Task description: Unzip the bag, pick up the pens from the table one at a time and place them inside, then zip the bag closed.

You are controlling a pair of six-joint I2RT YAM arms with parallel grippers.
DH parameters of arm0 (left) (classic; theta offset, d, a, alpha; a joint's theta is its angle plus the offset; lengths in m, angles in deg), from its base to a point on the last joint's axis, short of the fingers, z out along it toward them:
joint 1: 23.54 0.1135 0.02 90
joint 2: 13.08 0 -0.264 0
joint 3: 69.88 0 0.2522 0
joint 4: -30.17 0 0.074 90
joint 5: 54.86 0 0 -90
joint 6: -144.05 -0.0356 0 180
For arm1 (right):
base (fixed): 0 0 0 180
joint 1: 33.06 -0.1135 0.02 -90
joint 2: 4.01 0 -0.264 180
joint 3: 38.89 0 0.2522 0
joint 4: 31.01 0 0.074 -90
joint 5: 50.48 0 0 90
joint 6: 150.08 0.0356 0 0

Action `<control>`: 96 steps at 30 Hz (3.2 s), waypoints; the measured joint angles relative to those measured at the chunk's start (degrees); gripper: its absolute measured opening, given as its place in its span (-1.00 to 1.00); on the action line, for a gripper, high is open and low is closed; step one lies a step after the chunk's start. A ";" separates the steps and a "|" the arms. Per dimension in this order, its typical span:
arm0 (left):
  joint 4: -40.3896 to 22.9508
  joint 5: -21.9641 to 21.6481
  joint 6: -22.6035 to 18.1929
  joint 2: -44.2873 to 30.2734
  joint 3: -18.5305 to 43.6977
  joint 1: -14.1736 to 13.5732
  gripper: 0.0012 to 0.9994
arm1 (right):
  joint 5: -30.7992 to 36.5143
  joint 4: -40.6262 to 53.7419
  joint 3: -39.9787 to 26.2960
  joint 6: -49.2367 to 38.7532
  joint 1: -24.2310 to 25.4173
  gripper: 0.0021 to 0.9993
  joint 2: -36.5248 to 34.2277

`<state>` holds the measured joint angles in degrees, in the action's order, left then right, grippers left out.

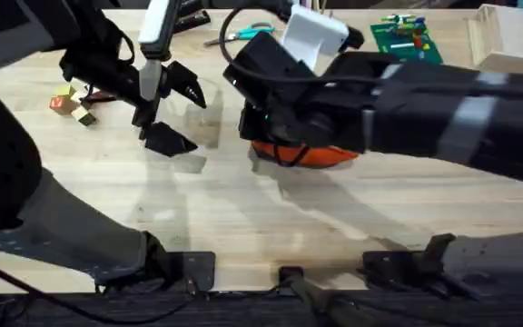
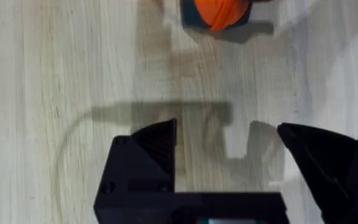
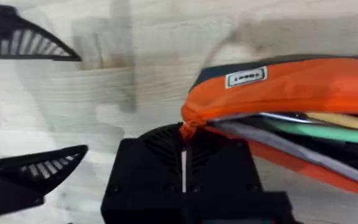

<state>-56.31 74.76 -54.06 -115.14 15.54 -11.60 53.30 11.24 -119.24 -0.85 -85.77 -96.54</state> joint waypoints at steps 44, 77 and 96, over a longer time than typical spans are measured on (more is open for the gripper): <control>7.40 26.82 14.19 -8.79 0.09 -16.52 0.40 | 0.16 1.73 0.00 -20.10 0.02 -0.94 7.80; 8.44 24.28 15.15 -8.79 0.11 -16.74 -0.92 | -3.27 21.49 0.00 -24.91 20.70 -0.94 10.45; 8.64 25.14 15.15 -8.78 0.11 -18.24 -0.92 | -8.88 20.15 10.20 -34.02 41.34 -0.94 9.97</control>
<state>-47.67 99.90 -38.92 -123.92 15.65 -29.84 44.41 31.38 -109.03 -34.87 -44.43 -86.57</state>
